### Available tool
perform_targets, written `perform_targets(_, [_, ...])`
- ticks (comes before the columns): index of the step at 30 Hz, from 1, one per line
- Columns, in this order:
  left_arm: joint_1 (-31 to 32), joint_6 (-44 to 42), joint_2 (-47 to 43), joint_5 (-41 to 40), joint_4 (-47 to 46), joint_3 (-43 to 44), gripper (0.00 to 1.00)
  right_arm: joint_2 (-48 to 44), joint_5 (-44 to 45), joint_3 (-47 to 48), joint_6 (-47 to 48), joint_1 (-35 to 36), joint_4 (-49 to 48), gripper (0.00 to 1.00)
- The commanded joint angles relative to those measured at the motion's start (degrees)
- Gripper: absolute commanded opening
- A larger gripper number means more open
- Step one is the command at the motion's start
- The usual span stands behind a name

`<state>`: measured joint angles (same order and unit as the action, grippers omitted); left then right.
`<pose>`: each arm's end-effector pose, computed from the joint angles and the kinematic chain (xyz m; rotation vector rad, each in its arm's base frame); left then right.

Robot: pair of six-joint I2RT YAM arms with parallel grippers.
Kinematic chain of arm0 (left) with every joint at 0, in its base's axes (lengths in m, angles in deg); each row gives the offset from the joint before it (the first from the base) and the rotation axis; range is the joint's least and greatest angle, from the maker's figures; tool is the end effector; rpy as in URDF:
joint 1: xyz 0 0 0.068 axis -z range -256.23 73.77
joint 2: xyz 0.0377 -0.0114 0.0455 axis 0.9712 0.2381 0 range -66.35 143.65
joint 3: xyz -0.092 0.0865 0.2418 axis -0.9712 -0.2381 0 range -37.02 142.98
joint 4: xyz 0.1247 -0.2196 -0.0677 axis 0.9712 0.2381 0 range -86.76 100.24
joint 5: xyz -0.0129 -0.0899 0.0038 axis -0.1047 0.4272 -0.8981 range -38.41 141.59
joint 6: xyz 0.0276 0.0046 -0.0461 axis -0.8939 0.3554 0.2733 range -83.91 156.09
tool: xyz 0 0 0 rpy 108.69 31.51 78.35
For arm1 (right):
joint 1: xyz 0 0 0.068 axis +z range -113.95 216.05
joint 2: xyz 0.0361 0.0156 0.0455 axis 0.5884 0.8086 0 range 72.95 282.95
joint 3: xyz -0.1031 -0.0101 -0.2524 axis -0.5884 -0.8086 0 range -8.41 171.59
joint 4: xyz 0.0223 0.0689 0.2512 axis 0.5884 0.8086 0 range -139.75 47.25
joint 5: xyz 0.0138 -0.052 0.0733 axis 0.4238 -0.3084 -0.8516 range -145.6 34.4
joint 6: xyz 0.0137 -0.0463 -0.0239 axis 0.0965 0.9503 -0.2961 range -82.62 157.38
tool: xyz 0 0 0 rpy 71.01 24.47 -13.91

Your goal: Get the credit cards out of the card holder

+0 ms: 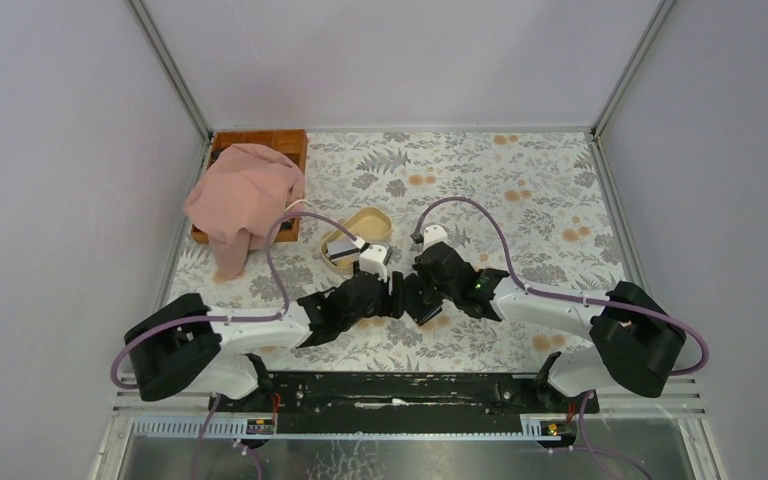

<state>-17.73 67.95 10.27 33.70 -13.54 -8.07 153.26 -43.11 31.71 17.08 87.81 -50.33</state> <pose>0.1457 -0.2167 0.1742 0.3064 2.1215 -0.6216 0.1826 0.2193 0.1922 -0.5043 2.2218 0.4284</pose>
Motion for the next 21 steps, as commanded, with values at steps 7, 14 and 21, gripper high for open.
perform_targets(7, [0.99, 15.91, 2.27, -4.75, -12.27, -8.28, 0.5, -1.53, 1.43, -2.32, 0.08, 0.41, -0.05, 0.47])
perform_targets(14, [1.79, 15.39, 1.78, -5.45, -11.17, -6.78, 0.51, -0.86, 2.35, -1.33, 1.43, 0.36, 0.16, 0.7])
perform_targets(21, [2.3, 14.79, -1.12, -5.09, -9.76, -7.18, 0.52, -0.22, 11.94, -1.58, -2.64, -0.14, 2.9, 0.66])
